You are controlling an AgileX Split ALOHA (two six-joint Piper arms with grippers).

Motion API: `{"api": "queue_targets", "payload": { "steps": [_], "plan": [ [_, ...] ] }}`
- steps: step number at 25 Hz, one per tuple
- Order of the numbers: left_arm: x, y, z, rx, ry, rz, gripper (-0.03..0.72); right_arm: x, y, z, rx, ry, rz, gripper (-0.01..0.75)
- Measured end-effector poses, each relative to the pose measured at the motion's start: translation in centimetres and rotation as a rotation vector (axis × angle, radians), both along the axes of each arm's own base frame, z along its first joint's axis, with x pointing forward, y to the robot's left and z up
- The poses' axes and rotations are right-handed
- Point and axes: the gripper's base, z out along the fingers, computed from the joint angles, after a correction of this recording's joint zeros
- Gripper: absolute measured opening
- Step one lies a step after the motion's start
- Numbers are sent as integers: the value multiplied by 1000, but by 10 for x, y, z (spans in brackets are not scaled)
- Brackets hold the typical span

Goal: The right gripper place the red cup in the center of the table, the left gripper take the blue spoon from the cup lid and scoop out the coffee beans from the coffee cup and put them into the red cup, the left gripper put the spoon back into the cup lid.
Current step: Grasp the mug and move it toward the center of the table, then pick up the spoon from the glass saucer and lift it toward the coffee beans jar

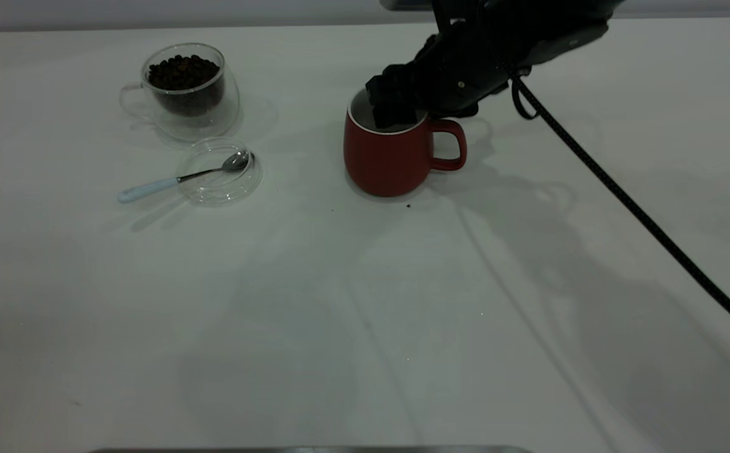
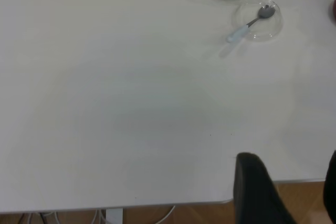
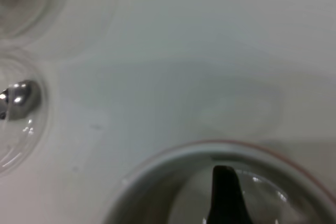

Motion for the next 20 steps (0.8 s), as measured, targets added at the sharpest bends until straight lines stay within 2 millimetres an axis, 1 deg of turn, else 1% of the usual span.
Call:
{"api": "queue_targets", "payload": {
  "steps": [5,14,17,20],
  "plan": [
    [0,0,0,0,0,0,379,3,2,25,-42,-82,86,550],
    [0,0,0,0,0,0,379,4,5,48,-17,-122,128,550],
    [0,0,0,0,0,0,379,-5,6,61,-12,-130,194,550],
    [0,0,0,-2,0,1,379,-21,4,87,-26,-151,329,550]
  ]
}}
